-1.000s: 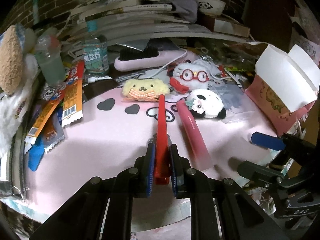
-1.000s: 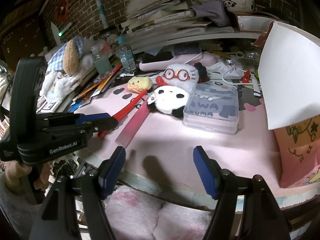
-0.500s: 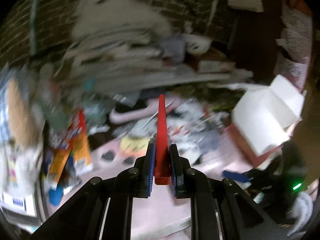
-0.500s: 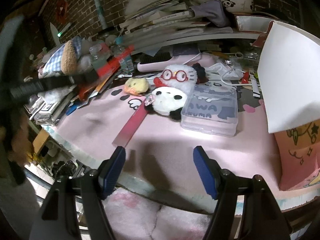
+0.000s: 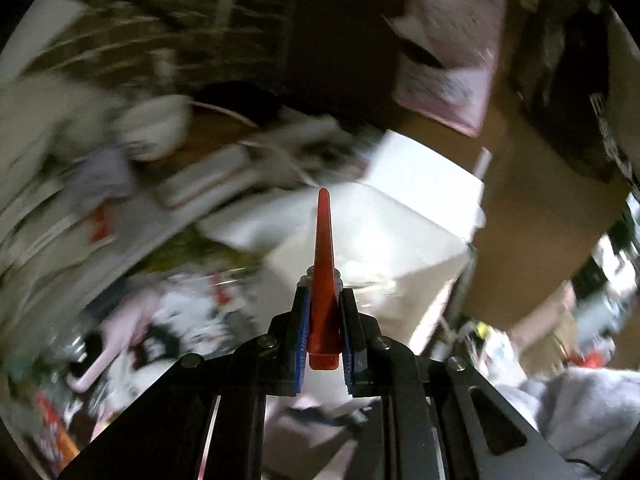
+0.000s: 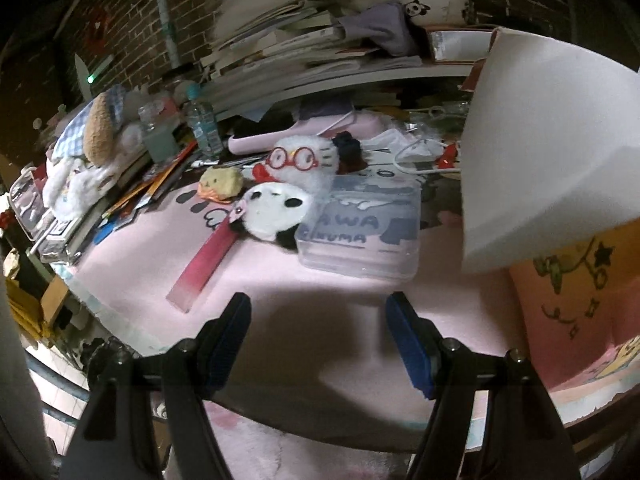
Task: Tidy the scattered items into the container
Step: 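Carry the red hair clip into the box and open the left gripper, then withdraw the open left gripper from the box over the desk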
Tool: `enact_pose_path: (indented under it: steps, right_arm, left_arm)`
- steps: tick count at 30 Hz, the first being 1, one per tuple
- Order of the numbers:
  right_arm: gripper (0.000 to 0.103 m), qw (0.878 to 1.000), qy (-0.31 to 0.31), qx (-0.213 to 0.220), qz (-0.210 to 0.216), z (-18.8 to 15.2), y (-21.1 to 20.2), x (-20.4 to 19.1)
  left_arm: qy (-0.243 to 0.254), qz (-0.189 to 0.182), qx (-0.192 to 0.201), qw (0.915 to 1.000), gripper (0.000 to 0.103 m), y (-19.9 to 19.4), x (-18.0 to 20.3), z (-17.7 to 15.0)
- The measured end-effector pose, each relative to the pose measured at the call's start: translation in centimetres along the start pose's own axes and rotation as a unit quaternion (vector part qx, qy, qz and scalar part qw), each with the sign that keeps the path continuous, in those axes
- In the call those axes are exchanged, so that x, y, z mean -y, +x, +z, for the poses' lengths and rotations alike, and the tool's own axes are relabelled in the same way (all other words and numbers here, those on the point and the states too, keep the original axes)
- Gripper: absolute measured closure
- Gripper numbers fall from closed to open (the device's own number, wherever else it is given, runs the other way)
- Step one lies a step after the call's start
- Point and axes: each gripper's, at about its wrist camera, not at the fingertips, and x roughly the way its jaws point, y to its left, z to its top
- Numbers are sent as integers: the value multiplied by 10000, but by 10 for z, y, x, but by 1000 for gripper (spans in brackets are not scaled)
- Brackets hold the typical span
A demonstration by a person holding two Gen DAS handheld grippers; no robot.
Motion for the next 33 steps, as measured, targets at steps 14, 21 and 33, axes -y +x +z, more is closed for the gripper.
enact_pose_path:
  steps: [14, 21, 33]
  right_arm:
    - [36, 9995, 239, 100, 152, 1, -1, 7]
    - [36, 9995, 250, 110, 157, 0, -1, 8]
    - [36, 9995, 248, 112, 159, 0, -1, 7]
  left_arm:
    - [592, 203, -2194, 9736, 93, 117, 32, 40]
    - [874, 321, -1800, 9792, 20, 104, 44, 41]
    - [697, 1458, 593, 9851, 4, -53, 24, 7]
